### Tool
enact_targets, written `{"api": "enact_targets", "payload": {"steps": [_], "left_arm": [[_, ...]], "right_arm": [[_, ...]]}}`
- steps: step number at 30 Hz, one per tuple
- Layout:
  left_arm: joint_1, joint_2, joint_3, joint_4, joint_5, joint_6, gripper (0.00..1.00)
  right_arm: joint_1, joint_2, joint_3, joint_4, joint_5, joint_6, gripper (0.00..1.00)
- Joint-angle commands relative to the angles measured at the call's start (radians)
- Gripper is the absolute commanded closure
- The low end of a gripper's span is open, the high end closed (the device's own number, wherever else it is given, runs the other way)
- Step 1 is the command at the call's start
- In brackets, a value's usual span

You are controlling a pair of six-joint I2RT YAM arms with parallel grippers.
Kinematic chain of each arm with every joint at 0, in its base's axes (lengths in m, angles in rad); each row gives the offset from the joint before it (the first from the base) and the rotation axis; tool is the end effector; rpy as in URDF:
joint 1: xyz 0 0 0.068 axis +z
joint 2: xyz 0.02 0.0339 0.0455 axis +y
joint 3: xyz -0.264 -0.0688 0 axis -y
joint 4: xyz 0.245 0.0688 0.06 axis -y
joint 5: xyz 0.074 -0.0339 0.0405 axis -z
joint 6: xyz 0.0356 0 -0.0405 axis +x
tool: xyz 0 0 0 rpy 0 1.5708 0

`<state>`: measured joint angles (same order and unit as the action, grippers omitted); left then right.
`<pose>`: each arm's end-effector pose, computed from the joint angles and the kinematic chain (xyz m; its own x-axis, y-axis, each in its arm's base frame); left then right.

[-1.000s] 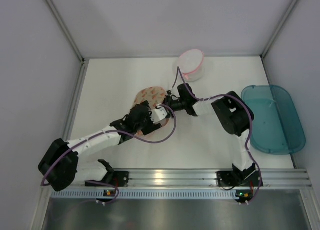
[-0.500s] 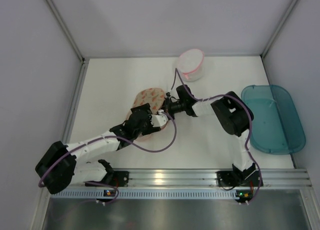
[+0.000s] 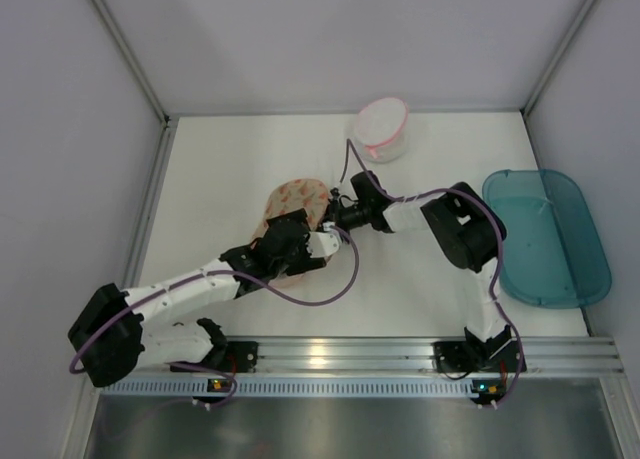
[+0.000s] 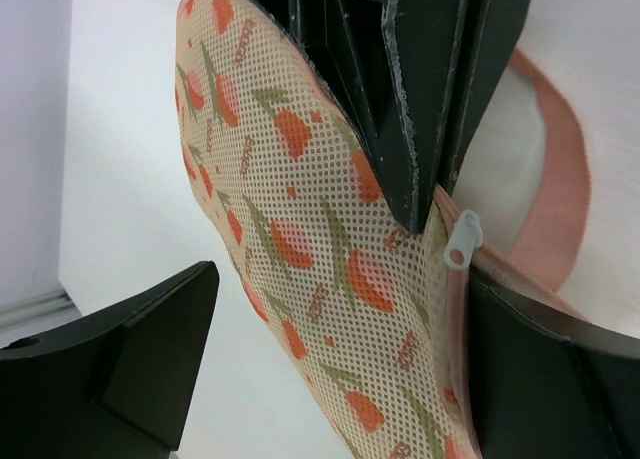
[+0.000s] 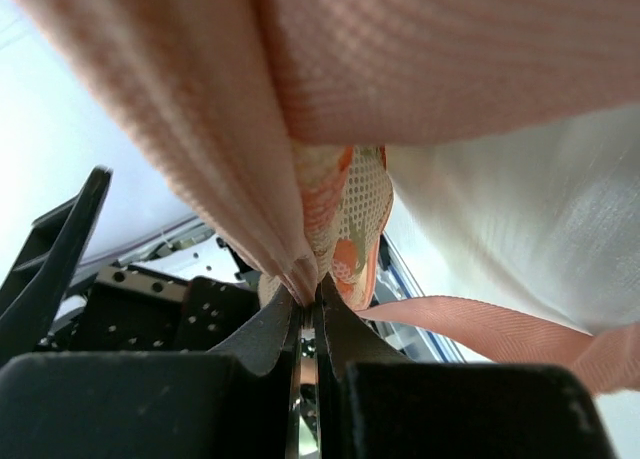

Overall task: Place the bra in the laundry bag and zip it closed
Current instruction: Zip the laundry bag at the center of the board.

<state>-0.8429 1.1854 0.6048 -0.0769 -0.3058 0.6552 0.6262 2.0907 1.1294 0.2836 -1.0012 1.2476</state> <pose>0.1703 -0.1750 0.2079 0.0148 0.8568 -0.5155 0.6866 0.3661 0.6282 0.3172 0.2665 0.1176 -0.9651 -0.0669 0.2533 0.2125 0.3651 0.9064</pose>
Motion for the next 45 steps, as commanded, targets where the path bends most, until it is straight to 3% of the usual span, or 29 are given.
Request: {"api": "enact_targets", "payload": {"steps": [1,7,13,15,18,20,24,28,33,45], "left_arm": [[-0.008,-0.063,0.055,-0.155,0.074,-0.069,0.01],[-0.008,-0.113,0.059,-0.291,0.118,-0.107,0.02],[-0.008,-0.202,0.104,-0.418,0.284,-0.155,0.07],[-0.007,-0.208,0.133,-0.437,0.301,-0.17,0.19],[0.013,-0.198,0.177,-0.445,0.425,-0.178,0.51],[0.021,-0.172,0.214,-0.445,0.474,-0.149,0.67],[0.034,-0.054,0.28,-0.484,0.557,-0.045,0.76],[0.083,0.042,0.361,-0.547,0.651,0.052,0.78],[0.122,0.157,0.458,-0.59,0.692,0.003,0.75],[0.127,0.278,0.504,-0.626,0.671,-0.063,0.66]], "right_arm": [[0.02,0.019,0.05,-0.029,-0.037,-0.042,1.0],[0.012,0.028,0.063,-0.04,-0.037,-0.054,1.0],[0.01,0.034,0.064,-0.057,-0.036,-0.076,1.0],[0.01,0.035,0.067,-0.058,-0.037,-0.079,1.0],[0.01,0.032,0.069,-0.063,-0.037,-0.085,1.0],[0.01,0.032,0.067,-0.066,-0.039,-0.088,1.0],[0.01,0.031,0.07,-0.069,-0.042,-0.086,1.0],[0.01,0.019,0.073,-0.08,-0.039,-0.096,1.0],[0.01,0.009,0.067,-0.095,-0.036,-0.091,1.0],[0.007,0.015,0.058,-0.069,-0.048,-0.057,1.0]]}}
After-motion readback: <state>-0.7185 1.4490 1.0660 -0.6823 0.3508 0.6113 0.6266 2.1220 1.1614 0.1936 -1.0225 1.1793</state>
